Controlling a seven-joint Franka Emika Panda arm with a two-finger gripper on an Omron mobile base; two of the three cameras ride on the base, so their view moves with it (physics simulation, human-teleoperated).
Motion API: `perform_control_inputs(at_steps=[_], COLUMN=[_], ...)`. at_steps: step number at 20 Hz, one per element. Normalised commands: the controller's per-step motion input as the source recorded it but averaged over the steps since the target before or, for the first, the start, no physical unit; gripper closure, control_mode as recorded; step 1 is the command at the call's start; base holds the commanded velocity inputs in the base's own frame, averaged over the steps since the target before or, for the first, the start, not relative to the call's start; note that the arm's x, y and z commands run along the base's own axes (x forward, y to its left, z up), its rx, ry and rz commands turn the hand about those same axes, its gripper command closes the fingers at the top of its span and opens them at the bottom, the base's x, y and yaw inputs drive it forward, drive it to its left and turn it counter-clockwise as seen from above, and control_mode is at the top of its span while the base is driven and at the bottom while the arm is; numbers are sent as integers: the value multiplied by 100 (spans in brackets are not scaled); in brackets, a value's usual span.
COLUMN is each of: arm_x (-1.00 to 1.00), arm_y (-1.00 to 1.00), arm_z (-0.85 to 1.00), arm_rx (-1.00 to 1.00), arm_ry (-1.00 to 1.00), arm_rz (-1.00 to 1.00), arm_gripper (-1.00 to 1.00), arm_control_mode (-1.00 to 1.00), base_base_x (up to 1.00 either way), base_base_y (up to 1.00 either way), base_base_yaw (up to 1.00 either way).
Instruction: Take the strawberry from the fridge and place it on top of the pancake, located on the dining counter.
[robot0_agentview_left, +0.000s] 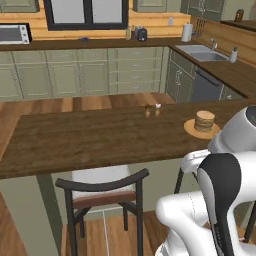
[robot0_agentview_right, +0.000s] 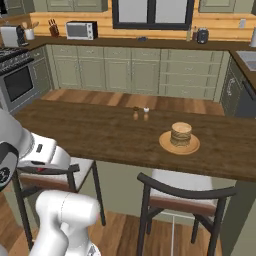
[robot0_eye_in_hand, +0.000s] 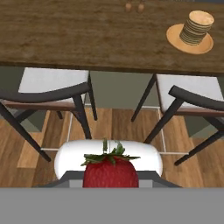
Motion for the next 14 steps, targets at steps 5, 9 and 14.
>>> perform_control_inputs(at_steps=[5,9,14], arm_x=[0,0,0], arm_y=[0,0,0], arm_z=[0,0,0], arm_rx=[0,0,0], arm_ry=[0,0,0], arm_rz=[0,0,0], arm_gripper=[100,100,100], arm_control_mode=[100,100,100], base_base_x=[43,100,100], base_base_y=[-89,-48,-28], base_base_yaw=[0,0,-2])
